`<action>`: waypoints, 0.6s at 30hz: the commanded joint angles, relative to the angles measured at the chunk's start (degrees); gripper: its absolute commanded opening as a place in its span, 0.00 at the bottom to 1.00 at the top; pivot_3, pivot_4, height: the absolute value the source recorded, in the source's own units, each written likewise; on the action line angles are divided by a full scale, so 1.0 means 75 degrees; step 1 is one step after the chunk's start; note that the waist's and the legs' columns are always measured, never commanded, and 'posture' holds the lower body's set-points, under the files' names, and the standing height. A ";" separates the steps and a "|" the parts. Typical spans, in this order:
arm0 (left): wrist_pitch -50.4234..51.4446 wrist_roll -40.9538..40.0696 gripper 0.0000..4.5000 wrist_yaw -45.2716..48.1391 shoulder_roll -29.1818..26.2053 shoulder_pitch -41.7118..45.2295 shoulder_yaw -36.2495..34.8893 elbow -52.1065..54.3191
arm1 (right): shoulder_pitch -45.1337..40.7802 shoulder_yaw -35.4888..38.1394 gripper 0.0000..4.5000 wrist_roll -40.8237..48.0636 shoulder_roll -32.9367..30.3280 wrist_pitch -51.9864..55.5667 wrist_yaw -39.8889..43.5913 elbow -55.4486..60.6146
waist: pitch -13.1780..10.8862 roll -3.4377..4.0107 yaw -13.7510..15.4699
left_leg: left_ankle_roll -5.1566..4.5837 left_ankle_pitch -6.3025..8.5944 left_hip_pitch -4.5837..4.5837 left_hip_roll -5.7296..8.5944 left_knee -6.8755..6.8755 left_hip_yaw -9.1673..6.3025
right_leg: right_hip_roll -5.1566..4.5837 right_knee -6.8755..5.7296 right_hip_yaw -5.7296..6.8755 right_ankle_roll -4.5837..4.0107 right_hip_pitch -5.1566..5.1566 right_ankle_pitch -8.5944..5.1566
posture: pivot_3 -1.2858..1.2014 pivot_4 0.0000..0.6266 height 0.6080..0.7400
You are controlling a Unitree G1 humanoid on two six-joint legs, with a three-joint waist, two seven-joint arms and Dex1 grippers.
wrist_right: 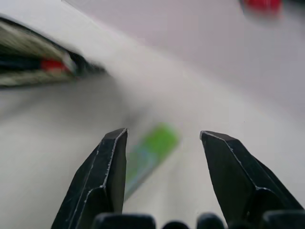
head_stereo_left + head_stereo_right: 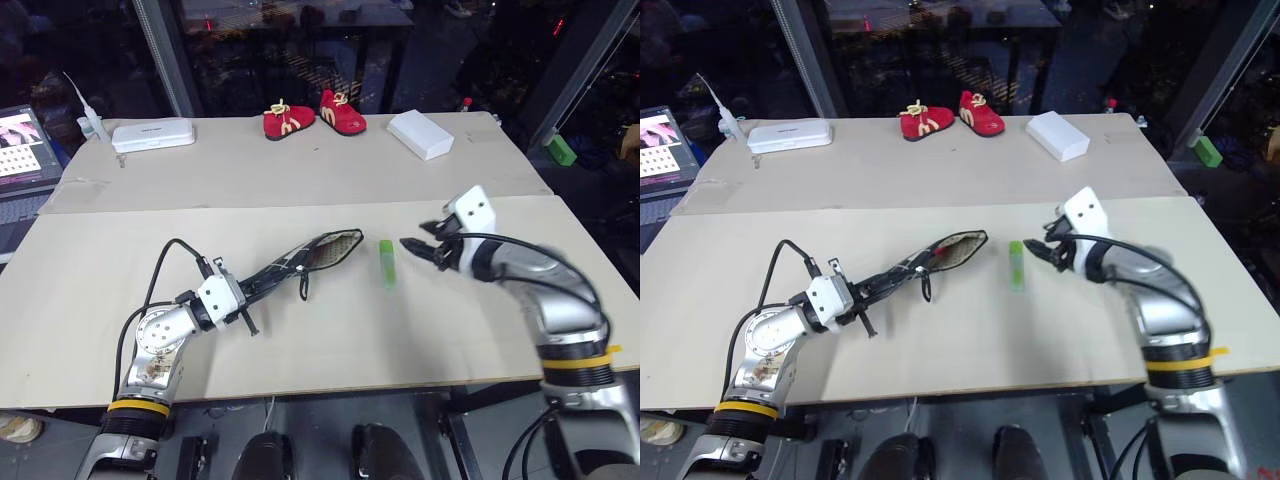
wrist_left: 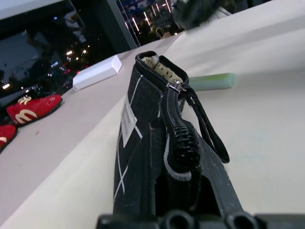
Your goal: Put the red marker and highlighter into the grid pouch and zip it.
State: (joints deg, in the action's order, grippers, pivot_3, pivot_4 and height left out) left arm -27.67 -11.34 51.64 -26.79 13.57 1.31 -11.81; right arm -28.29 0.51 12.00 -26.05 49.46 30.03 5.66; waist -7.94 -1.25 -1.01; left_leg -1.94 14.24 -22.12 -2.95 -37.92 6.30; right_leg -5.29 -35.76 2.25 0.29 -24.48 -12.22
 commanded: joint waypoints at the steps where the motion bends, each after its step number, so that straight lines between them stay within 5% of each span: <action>1: -0.0093 -0.0069 0.00 -0.0128 -0.0016 -0.0016 -0.0056 0.0396 | 0.0005 0.0114 0.61 -0.0047 0.0496 0.1215 -0.0972 0.0651 | -0.0001 0.0002 0.0027 | 0.0001 -0.0001 -0.0007 0.0002 0.0000 -0.0001 | 0.0000 -0.0002 0.0002 0.0000 -0.0007 -0.0001 | 0.52 0.24 1.00; 18: -0.0038 -0.0046 0.00 -0.0303 -0.0021 -0.0095 -0.0070 0.0521 | 0.0533 -0.1492 0.61 -0.1060 0.0554 0.0412 -0.1600 -0.0146 | 0.0002 -0.0002 0.0002 | -0.0002 0.0000 -0.0011 0.0015 0.0000 0.0000 | 0.0009 0.0009 0.0007 0.0009 0.0000 -0.0006 | 0.52 0.24 1.00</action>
State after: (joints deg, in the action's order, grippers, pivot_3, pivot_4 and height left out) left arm -27.50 -11.30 50.06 -26.74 12.74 1.30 -9.88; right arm -25.96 -7.87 6.88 -20.91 54.79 18.47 7.77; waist -7.92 -1.26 -1.00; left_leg -1.95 14.25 -22.13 -2.84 -37.92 6.30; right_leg -5.23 -35.68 2.30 0.37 -24.40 -12.26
